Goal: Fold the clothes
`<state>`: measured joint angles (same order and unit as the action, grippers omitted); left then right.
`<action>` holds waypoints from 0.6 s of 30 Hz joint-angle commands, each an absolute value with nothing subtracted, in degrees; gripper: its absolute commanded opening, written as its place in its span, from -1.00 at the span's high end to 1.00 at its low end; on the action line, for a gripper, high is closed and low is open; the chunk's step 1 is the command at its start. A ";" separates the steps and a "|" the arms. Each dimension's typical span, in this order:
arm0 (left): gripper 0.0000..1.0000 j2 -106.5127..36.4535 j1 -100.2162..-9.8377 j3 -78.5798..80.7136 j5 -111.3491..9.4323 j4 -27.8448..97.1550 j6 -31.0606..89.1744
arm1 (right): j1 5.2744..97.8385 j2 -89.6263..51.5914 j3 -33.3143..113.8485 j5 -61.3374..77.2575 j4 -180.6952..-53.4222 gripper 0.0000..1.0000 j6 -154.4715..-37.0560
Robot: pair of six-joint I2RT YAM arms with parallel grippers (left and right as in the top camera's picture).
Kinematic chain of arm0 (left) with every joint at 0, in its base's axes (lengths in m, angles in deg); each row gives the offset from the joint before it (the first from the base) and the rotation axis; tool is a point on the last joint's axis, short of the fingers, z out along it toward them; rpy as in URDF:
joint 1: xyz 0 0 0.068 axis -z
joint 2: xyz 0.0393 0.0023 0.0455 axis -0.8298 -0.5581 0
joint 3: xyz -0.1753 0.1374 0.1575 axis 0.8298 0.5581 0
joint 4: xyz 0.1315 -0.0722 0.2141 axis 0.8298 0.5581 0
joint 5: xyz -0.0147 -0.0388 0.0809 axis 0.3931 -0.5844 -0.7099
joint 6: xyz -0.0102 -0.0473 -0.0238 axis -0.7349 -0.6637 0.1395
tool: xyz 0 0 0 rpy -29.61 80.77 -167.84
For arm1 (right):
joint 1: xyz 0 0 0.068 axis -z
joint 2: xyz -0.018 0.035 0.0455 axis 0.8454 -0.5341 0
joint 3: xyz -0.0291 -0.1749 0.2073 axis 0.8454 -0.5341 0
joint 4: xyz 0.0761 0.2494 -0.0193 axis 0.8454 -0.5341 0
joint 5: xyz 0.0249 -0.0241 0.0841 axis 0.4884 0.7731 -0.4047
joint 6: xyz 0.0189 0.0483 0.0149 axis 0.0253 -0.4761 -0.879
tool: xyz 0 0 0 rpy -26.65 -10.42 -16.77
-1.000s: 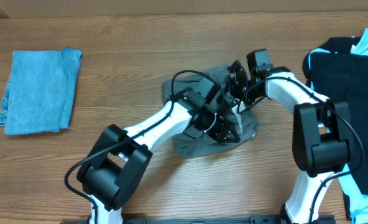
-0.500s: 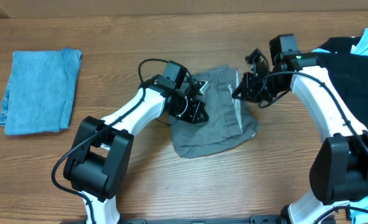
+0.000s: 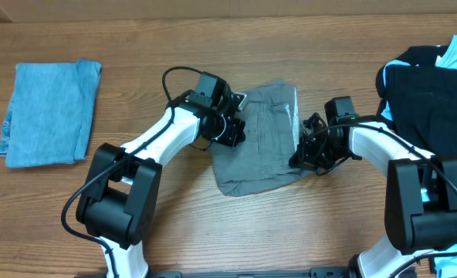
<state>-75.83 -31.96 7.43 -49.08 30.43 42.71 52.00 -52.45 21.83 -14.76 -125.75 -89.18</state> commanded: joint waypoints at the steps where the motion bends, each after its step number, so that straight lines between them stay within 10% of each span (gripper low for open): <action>1: 0.92 -75.83 -34.45 5.61 -48.47 33.29 42.66 | 51.92 -52.19 22.36 -16.75 -125.81 0.92 -90.87; 13: 0.83 -72.24 -46.56 -1.82 -46.52 52.22 42.51 | 51.48 -50.90 45.44 -21.12 -116.65 0.85 -91.41; 18: 0.27 -72.46 -48.09 1.11 -46.63 56.20 42.60 | 49.12 -59.99 45.41 -20.44 -108.17 0.85 -91.28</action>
